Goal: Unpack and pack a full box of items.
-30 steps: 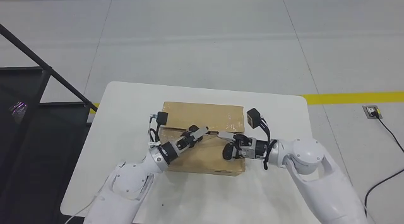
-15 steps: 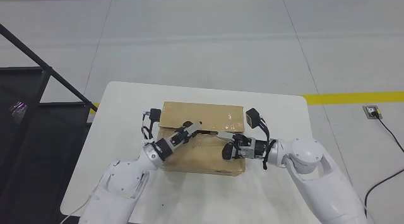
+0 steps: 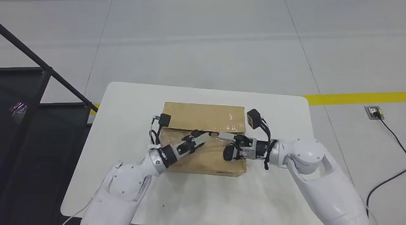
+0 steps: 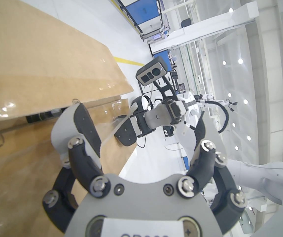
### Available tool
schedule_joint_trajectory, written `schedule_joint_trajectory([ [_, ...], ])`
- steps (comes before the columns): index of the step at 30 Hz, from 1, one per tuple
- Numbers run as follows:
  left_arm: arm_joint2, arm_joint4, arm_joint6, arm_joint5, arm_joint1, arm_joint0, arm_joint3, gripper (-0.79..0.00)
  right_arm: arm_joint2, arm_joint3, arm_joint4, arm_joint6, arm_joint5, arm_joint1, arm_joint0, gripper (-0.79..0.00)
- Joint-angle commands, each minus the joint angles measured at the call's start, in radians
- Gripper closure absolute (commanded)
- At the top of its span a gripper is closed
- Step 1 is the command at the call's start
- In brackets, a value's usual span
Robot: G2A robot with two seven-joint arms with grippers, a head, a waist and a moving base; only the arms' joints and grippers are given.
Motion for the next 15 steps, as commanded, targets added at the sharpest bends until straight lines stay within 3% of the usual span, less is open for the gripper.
schedule_joint_trajectory([
  [1,-0.002,0.010,-0.010,-0.007,0.003,0.010,-0.013,-0.785,-0.001,-0.001,-0.002,0.001,-0.002,0.001,-0.002,-0.785],
  [14,-0.008,0.002,-0.036,-0.022,0.011,0.034,-0.036,-0.785,0.017,-0.009,0.009,-0.003,0.001,0.009,-0.026,-0.782],
  [15,-0.008,0.001,-0.036,-0.021,0.011,0.033,-0.034,-0.785,0.019,-0.008,0.010,-0.008,0.005,0.010,-0.027,-0.699],
])
